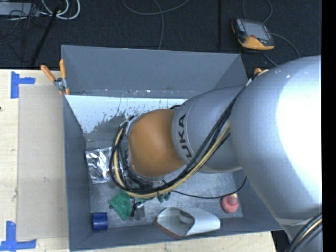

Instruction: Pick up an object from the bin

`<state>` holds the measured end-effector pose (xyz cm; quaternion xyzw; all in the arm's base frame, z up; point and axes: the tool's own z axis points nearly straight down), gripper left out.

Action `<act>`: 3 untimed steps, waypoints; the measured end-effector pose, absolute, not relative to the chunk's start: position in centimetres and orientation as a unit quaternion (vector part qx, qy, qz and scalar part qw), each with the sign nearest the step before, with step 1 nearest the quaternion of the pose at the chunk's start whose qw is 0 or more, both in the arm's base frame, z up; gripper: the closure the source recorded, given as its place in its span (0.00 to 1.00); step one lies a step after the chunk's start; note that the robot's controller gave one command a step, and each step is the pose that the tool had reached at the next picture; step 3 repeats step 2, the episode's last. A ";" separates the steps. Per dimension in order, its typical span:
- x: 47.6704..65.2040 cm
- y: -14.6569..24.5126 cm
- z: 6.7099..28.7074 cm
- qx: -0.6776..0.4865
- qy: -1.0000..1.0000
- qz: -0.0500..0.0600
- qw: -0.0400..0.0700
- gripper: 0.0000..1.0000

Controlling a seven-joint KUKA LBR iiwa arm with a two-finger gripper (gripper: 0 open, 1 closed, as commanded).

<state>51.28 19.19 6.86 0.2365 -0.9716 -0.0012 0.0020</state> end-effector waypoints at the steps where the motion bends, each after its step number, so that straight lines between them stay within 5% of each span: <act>1: 51.4 18.9 6.9 0.233 -0.972 0.000 0.001 1.00; 2: 50.5 21.0 21.7 0.248 -0.969 -0.001 -0.004 1.00; 3: 50.5 21.0 21.7 0.248 -0.969 -0.001 -0.004 1.00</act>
Offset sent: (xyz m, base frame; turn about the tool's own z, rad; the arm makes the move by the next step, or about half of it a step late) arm 0.0000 0.0000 0.0000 0.0000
